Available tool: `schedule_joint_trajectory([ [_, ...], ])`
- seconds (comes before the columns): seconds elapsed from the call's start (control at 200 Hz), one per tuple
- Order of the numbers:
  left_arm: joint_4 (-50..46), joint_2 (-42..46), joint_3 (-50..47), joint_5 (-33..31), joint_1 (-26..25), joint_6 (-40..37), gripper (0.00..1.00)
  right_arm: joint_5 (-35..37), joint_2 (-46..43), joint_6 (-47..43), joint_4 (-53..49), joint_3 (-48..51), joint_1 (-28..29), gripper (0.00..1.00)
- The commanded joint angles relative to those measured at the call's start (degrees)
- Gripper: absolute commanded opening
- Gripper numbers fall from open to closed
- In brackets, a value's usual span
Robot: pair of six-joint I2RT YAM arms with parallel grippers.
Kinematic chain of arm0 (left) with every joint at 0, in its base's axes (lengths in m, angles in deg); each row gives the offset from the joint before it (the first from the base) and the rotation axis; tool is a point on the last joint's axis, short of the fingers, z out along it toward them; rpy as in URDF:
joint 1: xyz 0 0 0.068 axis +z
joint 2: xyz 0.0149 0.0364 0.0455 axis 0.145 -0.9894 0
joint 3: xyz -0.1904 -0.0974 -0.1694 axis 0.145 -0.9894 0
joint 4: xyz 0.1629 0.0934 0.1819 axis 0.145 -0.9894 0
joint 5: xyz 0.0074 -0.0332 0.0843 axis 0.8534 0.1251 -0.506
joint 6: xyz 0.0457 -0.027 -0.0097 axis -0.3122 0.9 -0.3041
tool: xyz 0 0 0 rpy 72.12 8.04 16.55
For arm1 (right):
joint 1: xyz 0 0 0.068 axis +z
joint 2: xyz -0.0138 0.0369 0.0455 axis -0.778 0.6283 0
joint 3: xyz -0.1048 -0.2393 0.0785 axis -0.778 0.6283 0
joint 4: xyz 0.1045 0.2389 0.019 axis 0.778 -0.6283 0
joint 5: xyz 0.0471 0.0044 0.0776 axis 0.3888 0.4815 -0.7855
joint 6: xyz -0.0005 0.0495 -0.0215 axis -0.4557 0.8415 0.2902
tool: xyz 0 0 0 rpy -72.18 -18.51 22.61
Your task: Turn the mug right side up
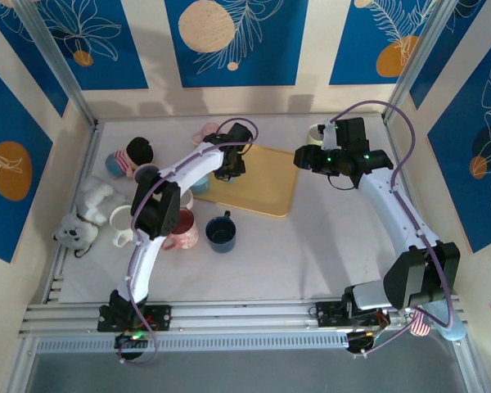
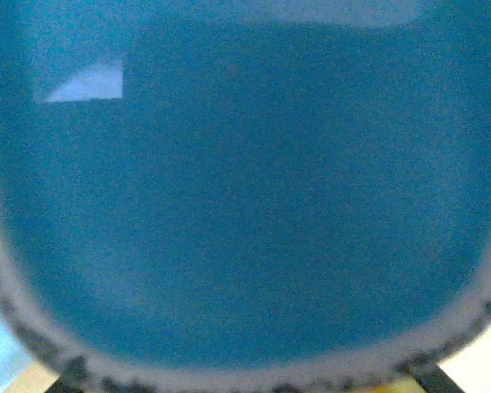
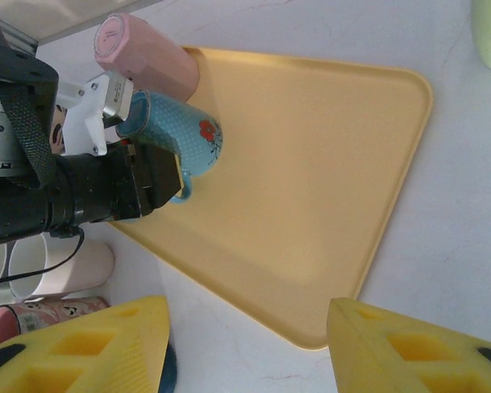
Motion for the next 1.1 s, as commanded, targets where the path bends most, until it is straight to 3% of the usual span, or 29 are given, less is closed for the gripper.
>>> schedule_joint_trajectory([
  [0.0,-2.1,-0.3,2.3,-1.2,1.0,-1.3,0.17,-1.2,-1.7,0.1,-0.2,-1.1,-0.4,0.54],
  [0.31,-1.6,1.6,3.1,0.3,1.0,-3.9,0.0,-2.1,-2.1,0.8,-0.3,-0.3,-0.4,0.54],
  [0.51,2.2,8.0,-0.1,2.0,1.1,-5.5,0.0,-2.8,-3.6,1.8,-0.2,0.8,-0.5,0.54],
  [0.635,6.3,13.0,-3.8,6.8,1.3,-7.1,0.0,-4.4,-4.1,2.4,-0.4,1.1,-0.4,0.54],
  [0.91,23.0,27.6,-16.9,18.9,2.5,-8.7,0.0,-11.9,-5.4,5.4,0.8,1.5,-0.5,0.54],
  [1.095,40.0,37.3,-26.9,28.7,4.2,-7.8,0.0,-20.9,-7.3,9.7,7.0,3.9,-0.8,0.55],
])
